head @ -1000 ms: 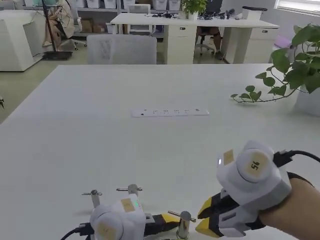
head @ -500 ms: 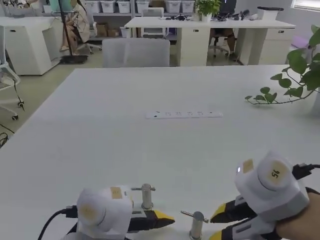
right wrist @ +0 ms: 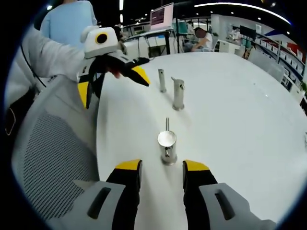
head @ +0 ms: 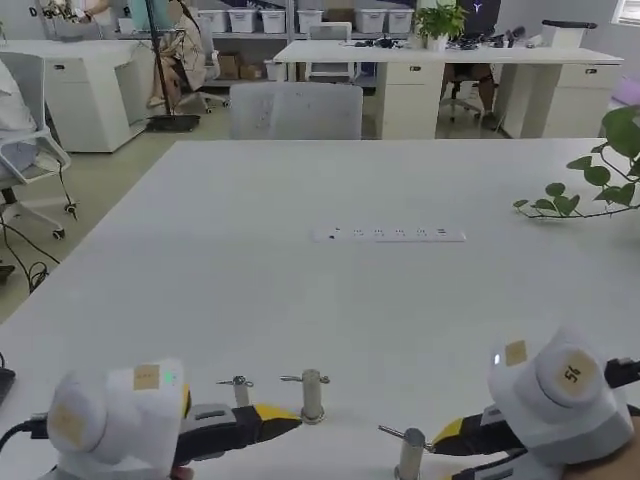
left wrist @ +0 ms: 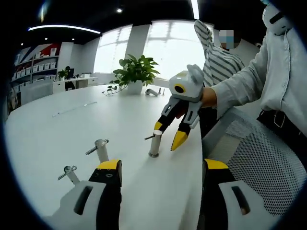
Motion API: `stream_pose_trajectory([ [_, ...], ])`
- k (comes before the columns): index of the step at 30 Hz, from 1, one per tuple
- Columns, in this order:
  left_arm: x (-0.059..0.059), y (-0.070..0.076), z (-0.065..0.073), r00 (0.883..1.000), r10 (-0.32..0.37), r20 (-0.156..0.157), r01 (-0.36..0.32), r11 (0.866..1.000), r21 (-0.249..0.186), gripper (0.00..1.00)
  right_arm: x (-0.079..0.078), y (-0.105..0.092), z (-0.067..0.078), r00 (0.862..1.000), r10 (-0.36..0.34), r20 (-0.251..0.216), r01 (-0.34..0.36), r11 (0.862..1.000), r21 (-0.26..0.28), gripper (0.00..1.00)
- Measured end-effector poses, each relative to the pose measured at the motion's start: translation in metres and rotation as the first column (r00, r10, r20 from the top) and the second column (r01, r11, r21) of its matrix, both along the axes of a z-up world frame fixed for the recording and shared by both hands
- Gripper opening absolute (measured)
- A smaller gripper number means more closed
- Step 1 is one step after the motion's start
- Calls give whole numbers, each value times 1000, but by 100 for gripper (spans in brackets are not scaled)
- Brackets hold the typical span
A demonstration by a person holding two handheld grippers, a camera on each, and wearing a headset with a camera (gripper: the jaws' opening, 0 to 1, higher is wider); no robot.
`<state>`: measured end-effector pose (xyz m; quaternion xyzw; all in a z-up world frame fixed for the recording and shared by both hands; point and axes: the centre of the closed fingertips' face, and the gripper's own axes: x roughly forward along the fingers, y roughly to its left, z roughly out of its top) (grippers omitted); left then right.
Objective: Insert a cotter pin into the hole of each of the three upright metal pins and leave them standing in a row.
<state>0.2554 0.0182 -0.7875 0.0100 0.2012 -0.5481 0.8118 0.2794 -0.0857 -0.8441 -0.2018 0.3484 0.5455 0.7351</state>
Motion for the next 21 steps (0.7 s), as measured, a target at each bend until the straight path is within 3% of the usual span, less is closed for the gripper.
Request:
stream_pose_trajectory([
  [2, 1, 10, 3, 999, 36, 2, -36, 999, -10, 73, 2, 2, 0, 1000, 4, 16, -4, 1000, 1, 36],
  [7, -1, 35, 1, 995, 97, 10, -97, 995, 10, 81, 3, 7, 0, 1000, 14, 23, -14, 1000, 10, 35],
  [15, 0, 67, 4, 984, 178, 27, -179, 983, 32, 83, 7, 14, -1, 999, 13, 34, -14, 999, 29, 33],
  [21, 0, 80, 6, 975, 218, 30, -219, 975, 38, 82, 10, 19, -9, 999, 14, 35, -15, 999, 37, 28],
])
